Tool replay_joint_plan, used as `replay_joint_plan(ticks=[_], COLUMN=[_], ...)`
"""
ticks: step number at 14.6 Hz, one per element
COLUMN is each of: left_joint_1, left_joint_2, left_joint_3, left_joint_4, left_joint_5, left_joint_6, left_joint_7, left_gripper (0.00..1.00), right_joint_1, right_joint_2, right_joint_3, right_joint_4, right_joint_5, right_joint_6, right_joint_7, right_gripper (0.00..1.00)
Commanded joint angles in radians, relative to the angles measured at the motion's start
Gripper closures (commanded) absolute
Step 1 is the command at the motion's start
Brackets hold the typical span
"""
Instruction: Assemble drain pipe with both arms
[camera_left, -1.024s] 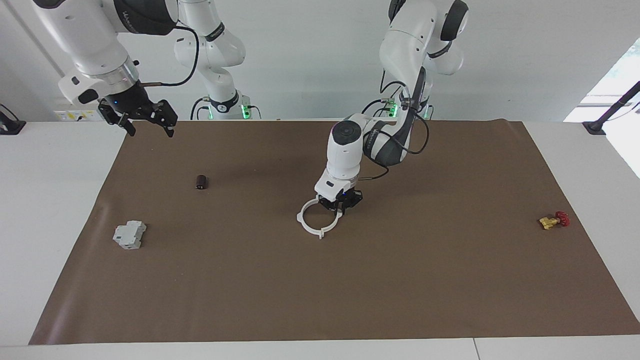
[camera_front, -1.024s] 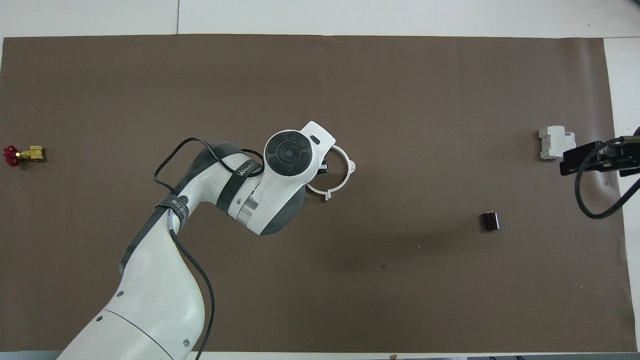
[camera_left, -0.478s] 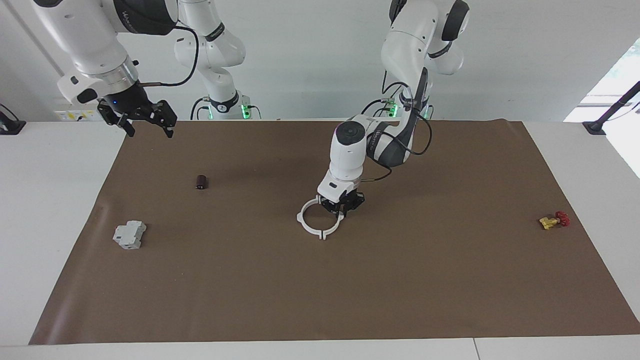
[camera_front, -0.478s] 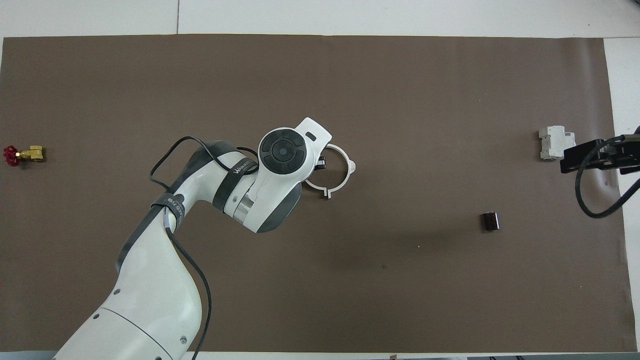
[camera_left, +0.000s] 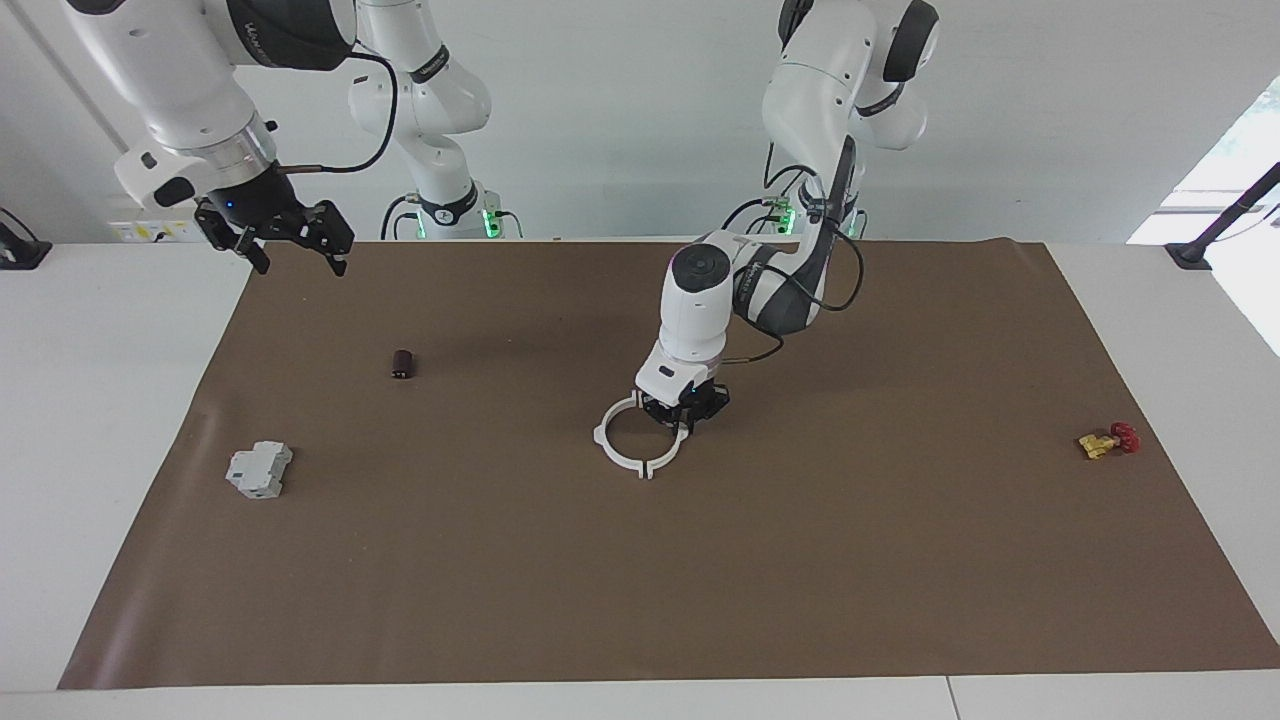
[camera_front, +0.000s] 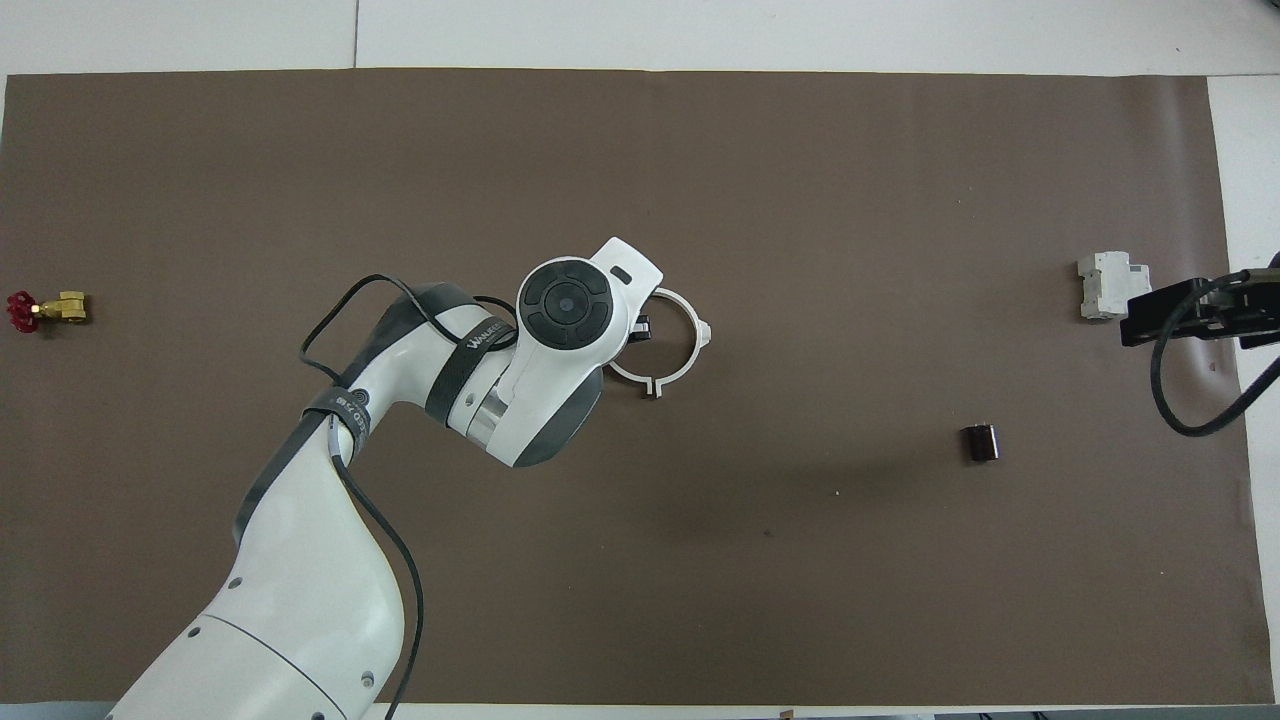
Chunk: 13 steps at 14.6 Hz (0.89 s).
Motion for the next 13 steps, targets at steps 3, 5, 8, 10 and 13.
replay_joint_plan(ticks=[3, 5, 8, 10, 13], left_joint_1=[-0.016, -0.016, -0.016, -0.016, -0.016], left_joint_2=[-0.010, -0.012, -0.012, -0.012, -0.010], left_joint_3=[0.006, 0.006, 0.006, 0.007, 0.006], left_joint_4=[-0.033, -0.033, -0.032, -0.033, -0.033], left_joint_5=[-0.012, -0.010, -0.010, -0.010, -0.009], left_joint_6=[0.015, 0.012, 0.018, 0.018, 0.019], left_joint_7=[-0.005, -0.002, 0.006, 0.007, 0.007], left_gripper=[1.00, 1.00, 1.00, 1.00, 1.00], right_joint_1=[-0.014, -0.014, -0.012, -0.014, -0.012], right_joint_2=[0.000, 0.000, -0.001, 0.000, -0.001], right_joint_3=[0.008, 0.008, 0.008, 0.008, 0.008], right_joint_4=[-0.001, -0.001, 0.000, -0.001, 0.000], right_joint_5=[0.009, 0.009, 0.009, 0.009, 0.009], right_joint_6=[0.015, 0.014, 0.014, 0.014, 0.014], right_joint_7=[-0.026, -0.026, -0.026, -0.026, -0.026], right_gripper=[0.00, 0.00, 0.00, 0.00, 0.00])
